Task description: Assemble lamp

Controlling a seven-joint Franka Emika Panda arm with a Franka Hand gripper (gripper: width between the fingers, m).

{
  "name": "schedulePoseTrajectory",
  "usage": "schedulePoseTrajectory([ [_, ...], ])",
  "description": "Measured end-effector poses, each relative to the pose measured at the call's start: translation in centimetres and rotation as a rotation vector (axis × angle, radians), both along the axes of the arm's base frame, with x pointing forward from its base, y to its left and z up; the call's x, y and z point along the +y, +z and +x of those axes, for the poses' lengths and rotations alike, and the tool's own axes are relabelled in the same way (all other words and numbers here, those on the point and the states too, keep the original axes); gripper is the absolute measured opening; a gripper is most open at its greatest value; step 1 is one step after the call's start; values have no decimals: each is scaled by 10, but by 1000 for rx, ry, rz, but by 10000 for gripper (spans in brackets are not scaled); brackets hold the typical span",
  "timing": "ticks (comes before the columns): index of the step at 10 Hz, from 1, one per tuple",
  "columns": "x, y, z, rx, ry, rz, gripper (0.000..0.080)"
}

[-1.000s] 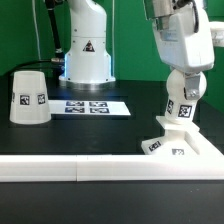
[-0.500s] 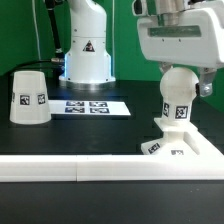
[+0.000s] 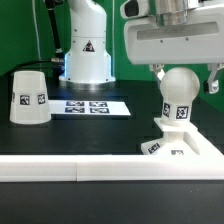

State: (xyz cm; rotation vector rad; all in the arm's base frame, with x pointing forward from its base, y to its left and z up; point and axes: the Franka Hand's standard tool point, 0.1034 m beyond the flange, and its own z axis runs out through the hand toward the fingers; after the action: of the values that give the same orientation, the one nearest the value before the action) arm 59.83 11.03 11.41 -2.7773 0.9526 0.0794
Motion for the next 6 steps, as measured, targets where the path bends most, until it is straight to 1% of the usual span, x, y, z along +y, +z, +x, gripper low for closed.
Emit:
schedulePoseTrajectory([
  [1,-4,0,1,-39,189,-22,699],
  [2,-6,1,2,-58,298,-26,699],
  [3,-7,2,2,-77,427,-40,699],
  [4,-7,2,2,-94,528,-49,699],
  [6,-9,1,2,-115,639,-50,699],
])
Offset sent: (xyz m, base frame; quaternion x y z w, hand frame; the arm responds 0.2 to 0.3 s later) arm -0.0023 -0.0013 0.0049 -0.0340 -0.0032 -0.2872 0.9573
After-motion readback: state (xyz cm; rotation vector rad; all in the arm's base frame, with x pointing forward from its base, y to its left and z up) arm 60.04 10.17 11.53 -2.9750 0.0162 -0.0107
